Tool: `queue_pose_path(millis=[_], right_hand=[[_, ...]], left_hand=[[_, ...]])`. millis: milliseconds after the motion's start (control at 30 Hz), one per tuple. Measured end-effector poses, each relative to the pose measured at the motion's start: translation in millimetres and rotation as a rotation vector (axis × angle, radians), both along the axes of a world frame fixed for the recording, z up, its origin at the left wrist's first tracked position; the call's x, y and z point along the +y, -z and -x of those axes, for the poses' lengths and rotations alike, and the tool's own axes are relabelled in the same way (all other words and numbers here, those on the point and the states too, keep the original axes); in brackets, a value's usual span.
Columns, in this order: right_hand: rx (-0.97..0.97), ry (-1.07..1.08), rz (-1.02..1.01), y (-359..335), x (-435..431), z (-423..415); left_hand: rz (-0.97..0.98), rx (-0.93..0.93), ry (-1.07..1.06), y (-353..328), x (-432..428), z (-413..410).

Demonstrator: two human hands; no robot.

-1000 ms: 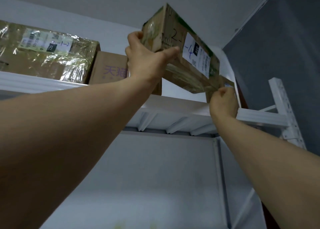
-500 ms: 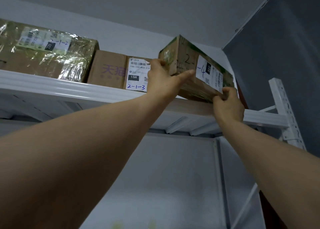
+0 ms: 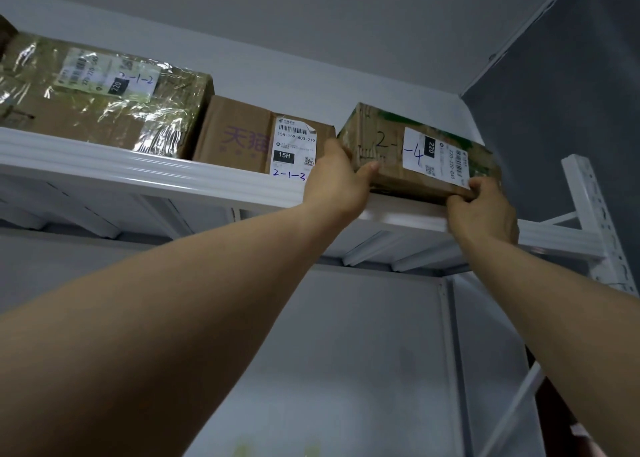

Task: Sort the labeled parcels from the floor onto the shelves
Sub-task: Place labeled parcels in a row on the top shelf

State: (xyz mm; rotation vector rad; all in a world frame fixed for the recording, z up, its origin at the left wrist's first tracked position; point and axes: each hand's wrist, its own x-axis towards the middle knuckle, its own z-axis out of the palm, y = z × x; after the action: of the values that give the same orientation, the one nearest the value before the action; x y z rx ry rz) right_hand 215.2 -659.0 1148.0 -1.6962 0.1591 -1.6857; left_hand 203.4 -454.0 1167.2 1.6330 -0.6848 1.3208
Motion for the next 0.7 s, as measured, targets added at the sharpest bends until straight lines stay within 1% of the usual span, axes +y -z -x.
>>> queue_pose_path(millis=[133,300,400,467,533,633,700], right_hand=[[0.013,0.011,-0.015,-1,-1,-1],[0.016,0.023,0.029,-1,5,-2],[0.004,0.103,0.078,1,11,-2],[0.008,0.172,0.128,2,14,-1],[0.017,0.208,0.185,3,19,-1],[0.012,0.217,0.235,3,27,-1],[0.01,0.213,0.274,4,32,-4]], left_hand=[[-0.053,-0.021,-0.02,3,-1,-3],[-0.129,0.028,-0.138,-3,3,-3],[-0.216,0.093,-0.207,-5,6,-3],[-0.234,0.119,-0.25,-3,5,-3],[-0.259,0.089,-0.313,1,4,-3],[-0.399,-0.035,-0.411,10,5,-6],[-0.464,-0.018,-0.444,13,6,-9]])
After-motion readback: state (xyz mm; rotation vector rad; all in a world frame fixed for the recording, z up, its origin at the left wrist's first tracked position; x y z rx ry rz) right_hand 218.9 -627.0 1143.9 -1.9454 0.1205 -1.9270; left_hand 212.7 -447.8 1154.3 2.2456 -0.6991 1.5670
